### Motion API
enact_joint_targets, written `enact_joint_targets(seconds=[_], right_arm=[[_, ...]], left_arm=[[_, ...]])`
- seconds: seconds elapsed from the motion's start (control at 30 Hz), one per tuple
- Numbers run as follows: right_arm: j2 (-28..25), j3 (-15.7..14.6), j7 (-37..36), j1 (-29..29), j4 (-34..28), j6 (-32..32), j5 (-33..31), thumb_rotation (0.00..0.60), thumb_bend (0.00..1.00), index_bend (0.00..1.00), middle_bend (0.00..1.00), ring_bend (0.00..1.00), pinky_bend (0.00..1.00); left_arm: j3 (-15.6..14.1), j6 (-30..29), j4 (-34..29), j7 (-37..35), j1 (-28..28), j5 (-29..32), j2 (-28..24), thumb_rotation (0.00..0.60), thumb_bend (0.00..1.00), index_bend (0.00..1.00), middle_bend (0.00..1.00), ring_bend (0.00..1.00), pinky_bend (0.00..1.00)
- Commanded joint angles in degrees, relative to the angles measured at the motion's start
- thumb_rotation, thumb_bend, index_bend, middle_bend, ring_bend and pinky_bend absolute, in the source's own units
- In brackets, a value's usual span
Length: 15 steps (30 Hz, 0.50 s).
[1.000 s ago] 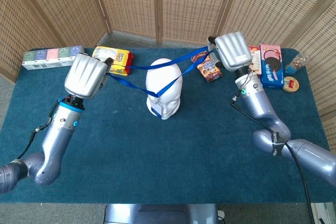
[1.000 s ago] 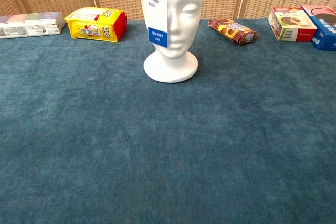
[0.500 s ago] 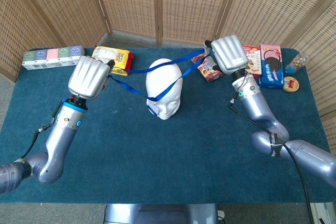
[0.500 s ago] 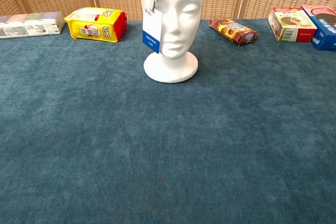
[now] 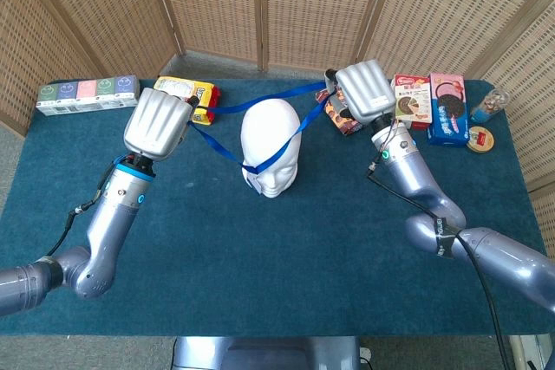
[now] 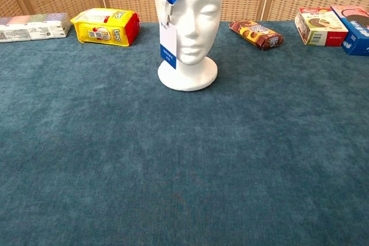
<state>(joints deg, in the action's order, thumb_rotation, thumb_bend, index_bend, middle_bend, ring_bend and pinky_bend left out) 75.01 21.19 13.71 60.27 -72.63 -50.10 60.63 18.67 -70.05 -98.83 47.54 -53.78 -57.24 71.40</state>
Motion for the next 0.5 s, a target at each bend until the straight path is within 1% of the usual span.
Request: enact_joint_targets(seconds=[0.03,0.5], right_arm=[[0.4,-0.1,0.1,0.2,0.4,0.2,-0.1,0.600,0.51,0.72,1.00,1.00,1.00],[1.5,-0.8,0.8,0.6,2.3,1.0,-0.9,0.600,0.51,0.72,1.00,1.00,1.00]], left_arm=[[0.0,0.4,0.6,0.3,-0.4,0.5,0.4,0.600,0.39,0.64,1.00,1.00,0.83],[-0.7,2.3,3.6,1.7,-2.8,1.4,3.1,0.600,0.39,0.63,1.00,1.00,0.83]])
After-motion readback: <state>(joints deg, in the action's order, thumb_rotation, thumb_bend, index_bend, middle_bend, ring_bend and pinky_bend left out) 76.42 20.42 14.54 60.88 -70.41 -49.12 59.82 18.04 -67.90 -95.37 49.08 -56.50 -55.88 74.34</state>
